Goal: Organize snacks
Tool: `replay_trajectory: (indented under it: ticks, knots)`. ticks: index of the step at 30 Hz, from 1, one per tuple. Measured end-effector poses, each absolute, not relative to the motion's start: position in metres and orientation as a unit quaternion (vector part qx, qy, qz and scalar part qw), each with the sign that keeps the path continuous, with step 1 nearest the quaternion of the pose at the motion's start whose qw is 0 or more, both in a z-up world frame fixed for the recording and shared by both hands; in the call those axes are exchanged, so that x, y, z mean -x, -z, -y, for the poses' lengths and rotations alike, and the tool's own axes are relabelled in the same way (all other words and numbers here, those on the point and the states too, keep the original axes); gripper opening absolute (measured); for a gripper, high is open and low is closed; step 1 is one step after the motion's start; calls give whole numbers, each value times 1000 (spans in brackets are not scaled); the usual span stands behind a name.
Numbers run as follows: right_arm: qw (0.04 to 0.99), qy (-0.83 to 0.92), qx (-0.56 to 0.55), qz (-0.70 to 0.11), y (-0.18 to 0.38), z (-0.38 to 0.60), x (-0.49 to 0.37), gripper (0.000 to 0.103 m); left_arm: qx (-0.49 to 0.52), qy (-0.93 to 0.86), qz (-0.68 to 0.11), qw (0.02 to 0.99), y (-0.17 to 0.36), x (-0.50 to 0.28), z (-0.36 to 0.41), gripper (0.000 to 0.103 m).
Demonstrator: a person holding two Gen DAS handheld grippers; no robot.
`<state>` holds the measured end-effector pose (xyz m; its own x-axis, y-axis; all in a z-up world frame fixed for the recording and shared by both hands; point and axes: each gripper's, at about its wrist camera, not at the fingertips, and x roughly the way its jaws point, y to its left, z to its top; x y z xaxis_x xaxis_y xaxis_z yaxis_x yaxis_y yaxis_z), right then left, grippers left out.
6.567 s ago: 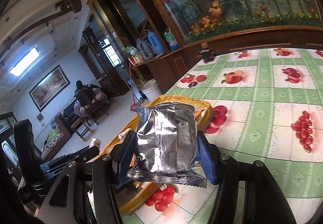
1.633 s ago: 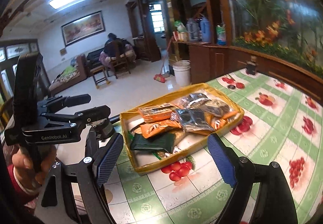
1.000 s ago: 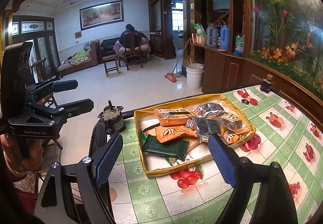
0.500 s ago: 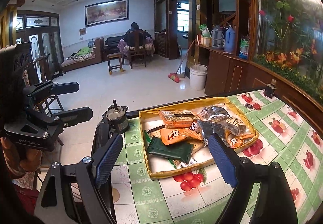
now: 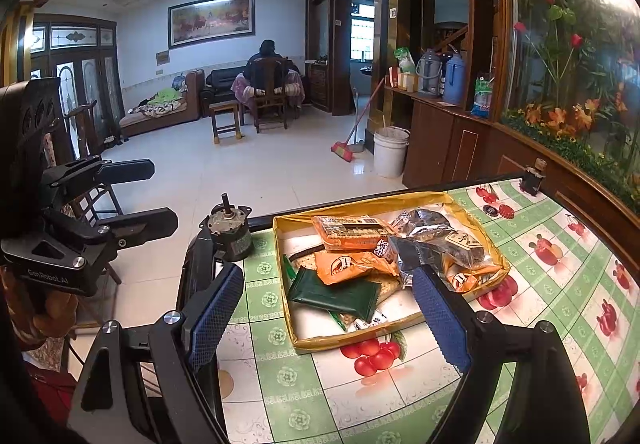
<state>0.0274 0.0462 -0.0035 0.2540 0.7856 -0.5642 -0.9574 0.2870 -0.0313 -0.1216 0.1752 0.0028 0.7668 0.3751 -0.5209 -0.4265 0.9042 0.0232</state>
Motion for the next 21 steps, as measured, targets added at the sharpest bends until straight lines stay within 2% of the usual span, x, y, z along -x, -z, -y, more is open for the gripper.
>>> replay_trajectory:
  ticks: [21]
  knots:
    - [771, -568, 178, -228, 6, -33, -38, 88, 39, -203, -301, 931, 8, 101, -163, 92]
